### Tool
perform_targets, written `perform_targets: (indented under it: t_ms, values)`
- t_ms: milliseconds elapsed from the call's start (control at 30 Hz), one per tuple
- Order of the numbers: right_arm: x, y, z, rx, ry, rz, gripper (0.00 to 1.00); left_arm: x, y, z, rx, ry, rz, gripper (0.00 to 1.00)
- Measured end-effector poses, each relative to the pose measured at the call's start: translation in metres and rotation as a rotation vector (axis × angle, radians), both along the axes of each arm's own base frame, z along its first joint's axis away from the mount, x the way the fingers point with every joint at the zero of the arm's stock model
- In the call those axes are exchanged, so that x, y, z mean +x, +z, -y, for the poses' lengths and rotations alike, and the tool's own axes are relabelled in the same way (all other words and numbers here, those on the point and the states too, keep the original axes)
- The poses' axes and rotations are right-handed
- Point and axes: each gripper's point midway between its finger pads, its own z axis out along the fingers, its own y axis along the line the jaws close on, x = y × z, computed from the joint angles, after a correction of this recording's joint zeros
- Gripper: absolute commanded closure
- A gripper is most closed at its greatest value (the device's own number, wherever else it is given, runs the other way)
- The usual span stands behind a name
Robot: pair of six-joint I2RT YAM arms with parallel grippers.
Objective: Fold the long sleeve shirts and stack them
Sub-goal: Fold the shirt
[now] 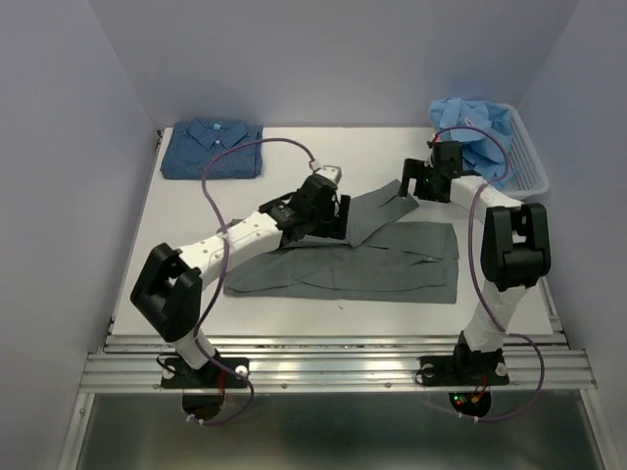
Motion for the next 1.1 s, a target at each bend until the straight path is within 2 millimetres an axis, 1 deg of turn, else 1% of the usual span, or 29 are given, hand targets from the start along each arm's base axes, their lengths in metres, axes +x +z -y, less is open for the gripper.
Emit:
perform_targets:
  t_ms: [100,167,300,333,400,467,567,700,733,833,933,1000,1033,1100]
  values:
    - [0.010,0.001,0.000,-0.020,0.024,0.006,0.00,-0.002,-0.006,0.022,0.120,-0.188,0.077,0.08]
    - [0.015,0.002,0.000,-0.029,0.038,0.009,0.00,-0.002,-0.011,0.029,0.195,-0.317,0.118,0.08]
    - [0.027,0.002,0.000,-0.035,0.039,-0.004,0.00,0.005,-0.019,0.034,0.272,-0.476,0.156,0.09]
    - [0.030,0.000,0.000,-0.036,0.038,-0.012,0.00,0.006,-0.023,0.036,0.286,-0.517,0.161,0.12]
    - [0.034,-0.004,-0.001,-0.035,0.036,-0.030,0.00,0.006,-0.032,0.037,0.314,-0.576,0.161,0.12]
    - [0.037,-0.011,-0.001,-0.031,0.031,-0.052,0.00,0.005,-0.040,0.037,0.338,-0.622,0.157,0.12]
    - [0.034,-0.023,-0.002,-0.025,0.026,-0.092,0.00,0.002,-0.048,0.038,0.356,-0.693,0.162,0.12]
    - [0.030,-0.035,-0.002,-0.023,0.022,-0.138,0.00,0.002,-0.050,0.041,0.365,-0.750,0.186,0.20]
    - [0.031,-0.036,-0.003,-0.023,0.022,-0.141,0.00,0.003,-0.051,0.041,0.372,-0.759,0.190,0.25]
    - [0.038,-0.035,-0.004,-0.014,0.016,-0.134,0.00,0.007,-0.060,0.044,0.394,-0.781,0.187,0.30]
    - [0.043,-0.035,-0.005,-0.005,0.006,-0.135,0.00,0.006,-0.077,0.045,0.409,-0.810,0.158,0.30]
    - [0.044,-0.034,-0.006,0.000,0.002,-0.136,0.00,0.004,-0.083,0.044,0.412,-0.821,0.148,0.31]
    - [0.045,-0.034,-0.006,0.003,0.001,-0.136,0.00,0.003,-0.086,0.043,0.414,-0.824,0.142,0.40]
    - [0.045,-0.034,-0.007,0.008,0.002,-0.137,0.00,0.002,-0.088,0.042,0.417,-0.823,0.139,0.53]
